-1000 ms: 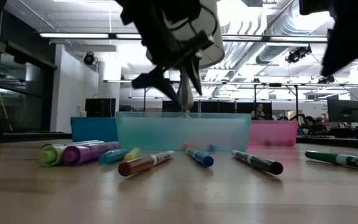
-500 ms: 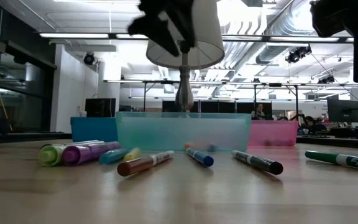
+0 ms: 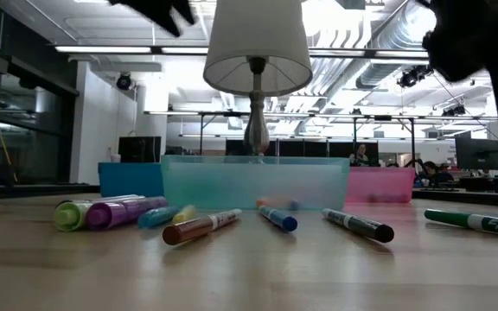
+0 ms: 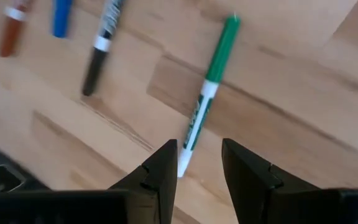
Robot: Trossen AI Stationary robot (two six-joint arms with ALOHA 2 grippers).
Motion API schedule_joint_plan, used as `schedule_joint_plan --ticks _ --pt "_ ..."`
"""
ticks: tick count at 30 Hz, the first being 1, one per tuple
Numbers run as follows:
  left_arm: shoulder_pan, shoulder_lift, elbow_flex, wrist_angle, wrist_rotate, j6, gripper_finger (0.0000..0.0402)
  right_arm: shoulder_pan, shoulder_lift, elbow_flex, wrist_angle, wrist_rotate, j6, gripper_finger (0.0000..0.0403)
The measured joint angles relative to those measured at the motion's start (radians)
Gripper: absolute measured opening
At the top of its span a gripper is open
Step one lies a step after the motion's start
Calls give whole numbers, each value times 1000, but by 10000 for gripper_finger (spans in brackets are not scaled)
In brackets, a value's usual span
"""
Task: Pick & Place Markers
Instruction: Put the green marker pen into the blue bin
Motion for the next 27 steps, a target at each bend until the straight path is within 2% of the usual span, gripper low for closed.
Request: schedule_joint_plan --ticks 8,12,20,27 --pt "-103 -77 -88 4 6 -49 213 -2 79 0 27 -97 50 115" --pt "-145 -76 -101 5 6 -62 213 -2 84 0 35 -102 32 119" --pt "-161 -76 -101 9 6 -79 213 -2 91 0 98 -4 -23 173" --pt "-162 -76 -100 9 20 -79 213 -32 129 0 94 -43 -24 205"
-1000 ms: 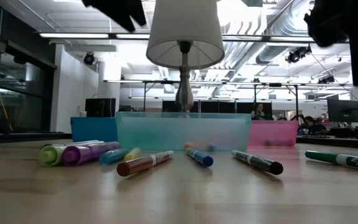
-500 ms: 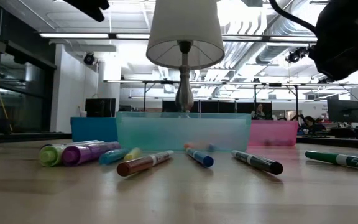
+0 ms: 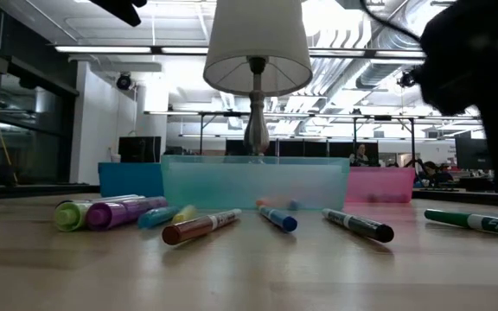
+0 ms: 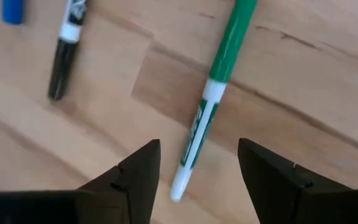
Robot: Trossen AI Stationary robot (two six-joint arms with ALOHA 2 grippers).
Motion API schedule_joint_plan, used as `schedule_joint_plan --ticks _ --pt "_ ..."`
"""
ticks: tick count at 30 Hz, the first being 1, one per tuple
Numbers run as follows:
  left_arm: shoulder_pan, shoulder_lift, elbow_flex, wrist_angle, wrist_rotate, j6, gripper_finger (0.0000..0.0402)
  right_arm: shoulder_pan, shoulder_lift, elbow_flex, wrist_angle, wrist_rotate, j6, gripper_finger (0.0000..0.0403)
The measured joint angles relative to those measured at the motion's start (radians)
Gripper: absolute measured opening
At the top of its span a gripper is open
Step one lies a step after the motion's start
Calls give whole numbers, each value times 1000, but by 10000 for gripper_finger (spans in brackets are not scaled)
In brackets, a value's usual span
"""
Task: Pick & Place Markers
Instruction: Put the green marker pen into the blue bin
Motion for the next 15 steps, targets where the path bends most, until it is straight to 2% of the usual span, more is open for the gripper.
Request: schedule_joint_plan --ticks 4,15 --pt "0 0 0 0 7 -11 213 -26 49 0 31 -51 -20 207" --pt "0 0 0 -4 10 -54 213 -29 137 11 28 -45 21 207"
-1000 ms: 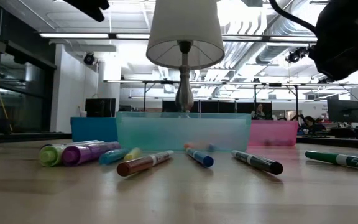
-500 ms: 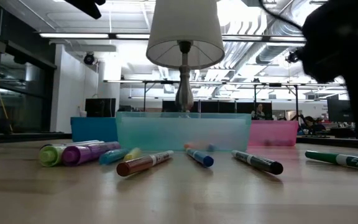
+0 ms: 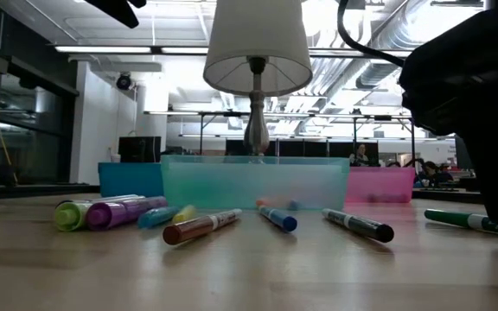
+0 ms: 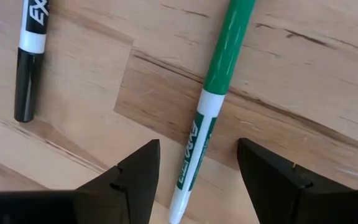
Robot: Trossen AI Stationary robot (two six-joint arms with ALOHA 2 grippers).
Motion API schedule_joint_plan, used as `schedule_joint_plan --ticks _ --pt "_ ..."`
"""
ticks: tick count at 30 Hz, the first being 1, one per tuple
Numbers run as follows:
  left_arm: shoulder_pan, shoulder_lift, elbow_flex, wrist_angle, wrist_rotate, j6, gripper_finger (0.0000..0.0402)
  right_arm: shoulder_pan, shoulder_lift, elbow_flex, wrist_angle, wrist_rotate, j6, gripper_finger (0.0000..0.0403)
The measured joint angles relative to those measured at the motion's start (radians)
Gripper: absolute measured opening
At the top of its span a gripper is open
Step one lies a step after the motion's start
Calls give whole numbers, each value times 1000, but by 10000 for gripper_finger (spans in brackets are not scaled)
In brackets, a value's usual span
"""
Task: Pick & Place Markers
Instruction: Put the green marker pen into the blue bin
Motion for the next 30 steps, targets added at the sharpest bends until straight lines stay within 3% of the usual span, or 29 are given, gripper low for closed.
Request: schedule_joint_plan --ticks 30 --pt "1 0 1 3 -2 -25 213 -45 1 0 -81 43 -51 198"
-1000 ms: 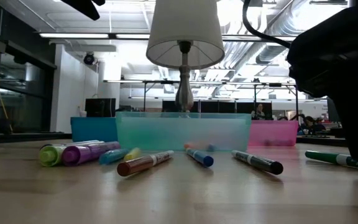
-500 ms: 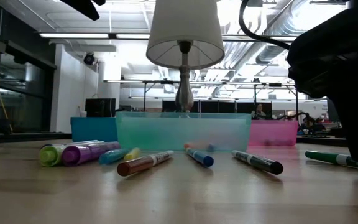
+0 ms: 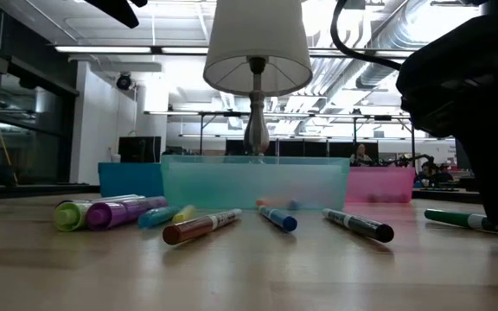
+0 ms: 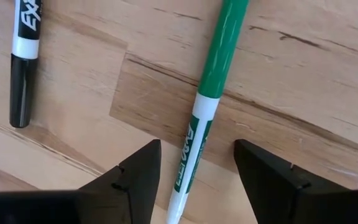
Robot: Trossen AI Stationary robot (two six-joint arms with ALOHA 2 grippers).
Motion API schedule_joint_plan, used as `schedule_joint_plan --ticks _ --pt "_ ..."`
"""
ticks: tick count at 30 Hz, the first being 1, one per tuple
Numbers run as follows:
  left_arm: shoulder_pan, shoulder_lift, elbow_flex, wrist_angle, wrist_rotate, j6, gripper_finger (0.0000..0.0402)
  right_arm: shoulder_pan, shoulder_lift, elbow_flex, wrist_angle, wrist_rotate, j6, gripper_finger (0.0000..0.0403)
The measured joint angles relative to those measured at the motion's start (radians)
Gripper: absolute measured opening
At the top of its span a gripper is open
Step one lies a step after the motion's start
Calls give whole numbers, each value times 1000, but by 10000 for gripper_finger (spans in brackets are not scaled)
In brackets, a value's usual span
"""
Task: Pick & Place Markers
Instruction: Put the green marker pen into the blue bin
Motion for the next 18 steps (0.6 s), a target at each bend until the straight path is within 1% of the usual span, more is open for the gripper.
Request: schedule_joint_plan --ticks 4,11,18 --pt "0 0 0 0 0 0 213 0 0 0 -12 12 -9 175" --pt "0 0 0 -1 0 0 213 0 0 0 -26 12 -26 123" --pt "0 0 0 -1 0 0 213 0 1 0 -44 -3 -61 91"
